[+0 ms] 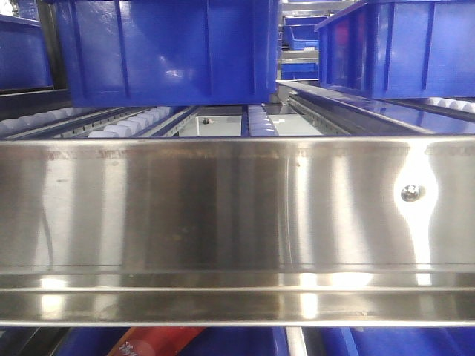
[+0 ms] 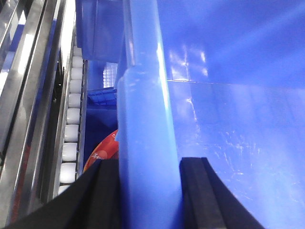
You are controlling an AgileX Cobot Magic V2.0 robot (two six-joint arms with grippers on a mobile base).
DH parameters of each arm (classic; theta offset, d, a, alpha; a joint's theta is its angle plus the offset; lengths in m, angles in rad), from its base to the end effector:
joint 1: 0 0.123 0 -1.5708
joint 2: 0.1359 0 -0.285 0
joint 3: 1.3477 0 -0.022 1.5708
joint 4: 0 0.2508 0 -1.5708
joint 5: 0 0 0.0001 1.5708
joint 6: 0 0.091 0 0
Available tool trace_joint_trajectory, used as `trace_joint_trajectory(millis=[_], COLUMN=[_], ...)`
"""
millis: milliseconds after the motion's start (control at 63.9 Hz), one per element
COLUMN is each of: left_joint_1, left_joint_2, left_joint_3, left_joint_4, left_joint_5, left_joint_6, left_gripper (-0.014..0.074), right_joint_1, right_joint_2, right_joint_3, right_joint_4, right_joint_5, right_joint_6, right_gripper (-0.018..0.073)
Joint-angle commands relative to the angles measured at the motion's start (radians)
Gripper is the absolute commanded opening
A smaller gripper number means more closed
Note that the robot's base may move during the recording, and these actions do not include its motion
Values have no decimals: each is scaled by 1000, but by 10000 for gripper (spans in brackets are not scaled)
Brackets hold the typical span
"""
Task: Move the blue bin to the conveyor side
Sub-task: 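Pull the gripped blue bin off the roller lane toward the robot, then hold the blue bin with both grippers while the base turns away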
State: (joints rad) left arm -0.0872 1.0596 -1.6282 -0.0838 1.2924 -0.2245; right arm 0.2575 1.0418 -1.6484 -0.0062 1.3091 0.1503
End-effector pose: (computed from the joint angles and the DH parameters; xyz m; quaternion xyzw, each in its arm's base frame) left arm 0.1526 -0.0207 0.5046 -0.0534 0.8905 -0.1105 0.4381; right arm 0.1392 0.0361 0.5109 -0.0469 0.8868 0.0901 0.4509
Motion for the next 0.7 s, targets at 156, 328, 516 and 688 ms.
trace_joint_trajectory(millis=[156, 328, 516, 688], left_joint_1=[0, 0, 0, 0], left_joint_2=[-18, -18, -18, -18], left_joint_3=[-12, -12, -12, -12], left_joint_4=[42, 42, 42, 42], left_joint_5=[-86, -86, -86, -86], left_joint_6=[10, 10, 10, 10], left_gripper=[-18, -18, -18, -18], right_joint_1=[-5, -5, -5, -5], right_joint_2=[-19, -19, -19, -19], right_joint_3=[-13, -13, -13, -13], right_joint_4=[-66, -66, -66, -66], right_joint_5=[-88, -88, -88, -88], right_joint_6=[-17, -17, -17, -17], right_gripper=[-81, -81, -81, -81])
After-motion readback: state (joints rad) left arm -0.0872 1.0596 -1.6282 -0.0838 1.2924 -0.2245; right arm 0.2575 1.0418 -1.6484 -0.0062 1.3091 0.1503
